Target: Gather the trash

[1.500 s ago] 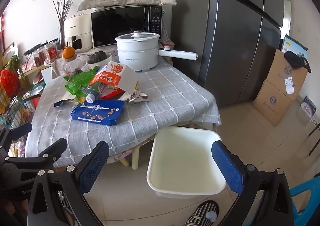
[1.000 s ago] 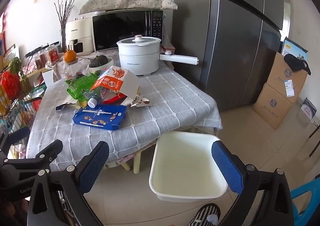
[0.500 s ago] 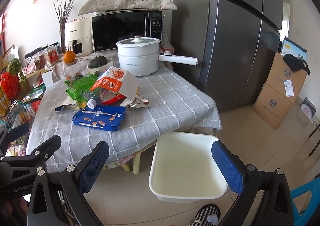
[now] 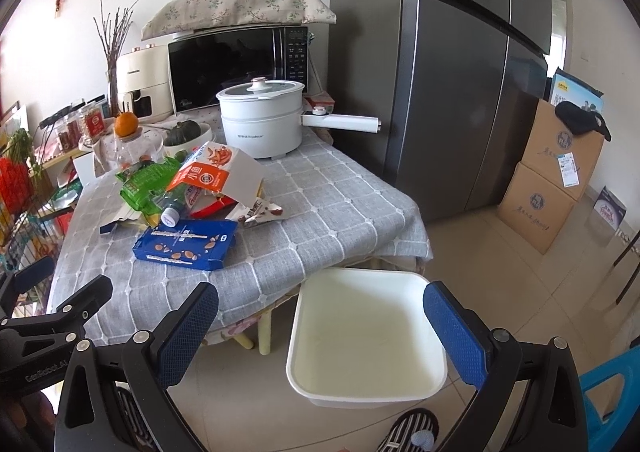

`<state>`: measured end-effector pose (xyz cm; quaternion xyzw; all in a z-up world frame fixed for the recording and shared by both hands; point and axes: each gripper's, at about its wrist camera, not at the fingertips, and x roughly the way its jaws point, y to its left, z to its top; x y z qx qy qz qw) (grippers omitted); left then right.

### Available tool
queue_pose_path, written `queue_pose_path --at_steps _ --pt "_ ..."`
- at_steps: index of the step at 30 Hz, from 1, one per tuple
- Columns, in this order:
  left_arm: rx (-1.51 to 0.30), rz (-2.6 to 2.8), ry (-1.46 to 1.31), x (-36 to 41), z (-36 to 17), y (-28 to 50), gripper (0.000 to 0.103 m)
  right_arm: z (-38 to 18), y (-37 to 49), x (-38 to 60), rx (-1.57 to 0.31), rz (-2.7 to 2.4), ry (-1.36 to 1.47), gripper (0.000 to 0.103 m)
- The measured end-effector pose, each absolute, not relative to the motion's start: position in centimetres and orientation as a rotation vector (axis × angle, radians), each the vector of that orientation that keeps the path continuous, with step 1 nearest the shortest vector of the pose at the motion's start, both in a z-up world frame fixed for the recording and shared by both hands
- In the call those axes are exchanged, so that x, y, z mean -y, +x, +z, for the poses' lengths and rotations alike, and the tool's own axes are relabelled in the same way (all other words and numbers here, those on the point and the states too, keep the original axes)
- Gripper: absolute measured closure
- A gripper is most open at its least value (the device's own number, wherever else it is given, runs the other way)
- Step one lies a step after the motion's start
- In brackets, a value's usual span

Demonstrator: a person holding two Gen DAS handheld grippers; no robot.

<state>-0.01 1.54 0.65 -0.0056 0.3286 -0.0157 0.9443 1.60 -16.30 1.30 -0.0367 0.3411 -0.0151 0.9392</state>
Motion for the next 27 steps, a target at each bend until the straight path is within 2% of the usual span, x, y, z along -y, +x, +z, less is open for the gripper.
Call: queue_pose_path --at_steps 27 --pt "-0.679 -0.037 -0.014 -1.21 0.35 0.09 0.001 1.08 1.55 17.14 -0.710 -0.050 -0.074 0.000"
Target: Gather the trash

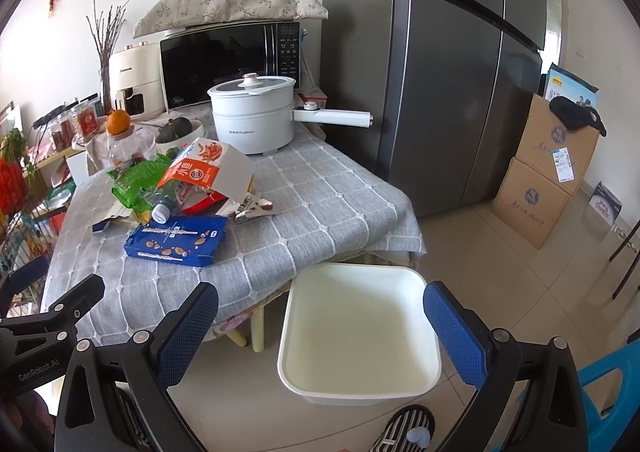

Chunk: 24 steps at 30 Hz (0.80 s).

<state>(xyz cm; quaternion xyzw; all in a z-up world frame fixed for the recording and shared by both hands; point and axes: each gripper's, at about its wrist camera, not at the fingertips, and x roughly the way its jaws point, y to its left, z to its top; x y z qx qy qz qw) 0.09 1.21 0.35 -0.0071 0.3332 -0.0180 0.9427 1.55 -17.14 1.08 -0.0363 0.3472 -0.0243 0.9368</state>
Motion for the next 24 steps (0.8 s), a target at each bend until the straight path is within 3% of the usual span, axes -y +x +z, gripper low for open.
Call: queue_pose_path --at_steps 18,24 --pt "-0.744 -0.047 -0.049 -2.5 -0.5 2.1 0.001 0.6 2.3 16.6 -0.740 -0.050 -0.093 0.000" --pt "-0.824 -0.066 -0.027 -4.3 -1.0 4.8 0.001 0.5 5.1 16.5 -0.827 0.030 -0.048 0.000"
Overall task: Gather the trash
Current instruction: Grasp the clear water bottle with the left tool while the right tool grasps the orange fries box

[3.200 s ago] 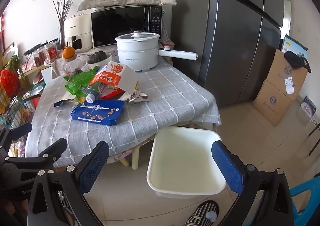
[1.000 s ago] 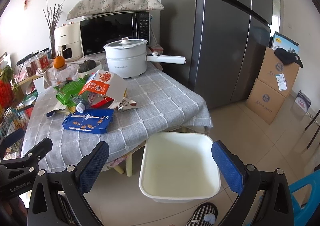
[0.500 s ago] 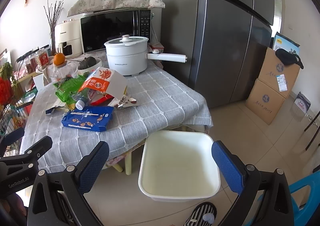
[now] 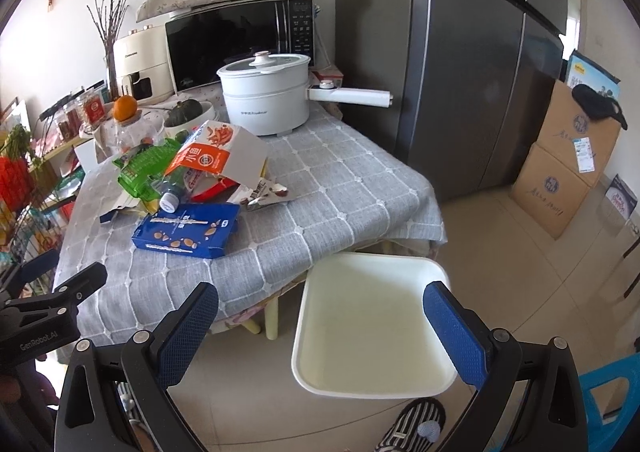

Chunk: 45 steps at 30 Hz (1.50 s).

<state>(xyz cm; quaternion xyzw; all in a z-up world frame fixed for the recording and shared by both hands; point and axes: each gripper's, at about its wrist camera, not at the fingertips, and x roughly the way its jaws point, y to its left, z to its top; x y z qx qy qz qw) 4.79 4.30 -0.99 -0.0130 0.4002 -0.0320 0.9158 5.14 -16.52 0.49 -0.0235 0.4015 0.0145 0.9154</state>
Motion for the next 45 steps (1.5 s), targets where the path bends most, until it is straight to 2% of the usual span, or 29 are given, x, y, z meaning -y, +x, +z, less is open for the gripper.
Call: queue_pose_path --at_steps 7,12,20,22,27,33,35,37,45 --pt "-0.977 -0.042 -0.041 -7.5 -2.8 9.1 0.001 -1.0 10.4 14.4 -1.001 0.156 -0.063 0.000" --pt "-0.987 -0.043 -0.077 -8.8 -3.4 12.4 0.003 -3.6 14.7 12.9 -1.123 0.214 -0.079 0.000" --pt "-0.956 -0.065 -0.109 -9.0 -4.7 17.8 0.010 -5.7 20.0 11.5 -1.175 0.235 -0.038 0.000" --pt "-0.962 -0.064 -0.112 -9.0 -5.6 19.1 0.017 -5.4 21.5 10.5 -1.149 0.255 -0.045 0.000" --pt "-0.975 -0.082 -0.148 -9.5 -7.8 21.8 0.027 -5.6 25.6 8.2 -1.054 0.253 -0.123 0.001" --pt "-0.973 -0.129 -0.220 -10.2 -9.3 23.9 0.040 -7.6 27.9 7.3 -1.059 0.257 -0.114 0.004" --pt "-0.964 -0.139 -0.223 -10.0 -9.3 24.4 0.047 -7.9 28.1 6.7 -1.053 0.270 -0.127 0.004" --pt "-0.979 -0.159 -0.237 -10.0 -9.6 24.8 0.067 -8.2 28.2 6.2 -1.047 0.272 -0.142 0.006" --pt "-0.965 -0.168 -0.251 -11.0 -8.1 23.2 0.068 -7.9 28.1 4.4 -0.983 0.292 -0.178 0.017"
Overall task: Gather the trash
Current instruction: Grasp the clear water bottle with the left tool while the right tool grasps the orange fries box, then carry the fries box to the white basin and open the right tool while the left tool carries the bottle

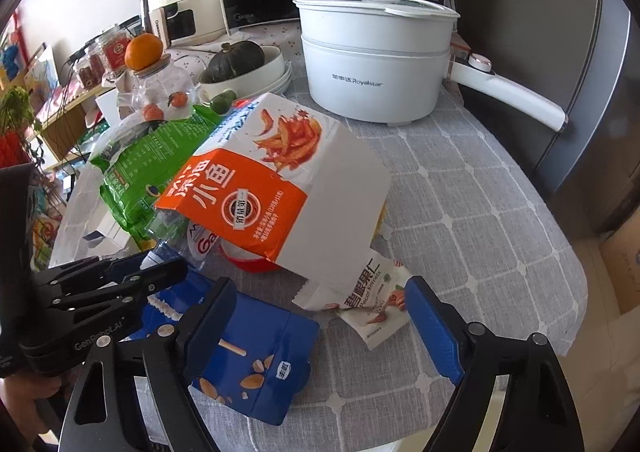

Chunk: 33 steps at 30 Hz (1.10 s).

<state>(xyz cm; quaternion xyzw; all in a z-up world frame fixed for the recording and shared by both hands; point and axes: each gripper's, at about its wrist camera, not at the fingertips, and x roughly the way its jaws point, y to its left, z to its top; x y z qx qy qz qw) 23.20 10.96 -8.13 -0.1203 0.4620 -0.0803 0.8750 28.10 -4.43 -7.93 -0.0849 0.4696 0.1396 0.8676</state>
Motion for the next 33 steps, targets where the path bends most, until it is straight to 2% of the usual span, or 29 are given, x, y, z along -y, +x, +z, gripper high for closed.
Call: queue_pose_path --at_steps 6,11,13,15,19,33 --pt "-0.924 -0.182 -0.242 -12.7 -6.7 21.2 0.068 -8.0 27.8 2.0 -0.920 0.330 -0.245 0.019" --pt "-0.911 -0.185 -0.236 -13.5 -6.2 19.9 0.068 -9.6 28.7 -0.9 -0.891 0.276 -0.390 0.043" --pt "-0.899 -0.186 -0.228 -13.6 -5.9 19.6 0.068 -10.1 29.2 -1.3 -0.879 0.251 -0.411 0.064" --pt "-0.881 -0.187 -0.226 -13.8 -5.4 19.2 0.068 -10.1 29.6 -1.1 -0.869 0.226 -0.404 0.075" --pt "-0.814 -0.174 -0.223 -14.3 -3.8 18.3 0.068 -8.8 29.7 0.0 -0.817 0.201 -0.381 0.088" --pt "-0.602 -0.077 -0.266 -16.0 0.5 17.3 0.068 -1.7 28.2 6.9 -0.690 0.131 -0.191 0.094"
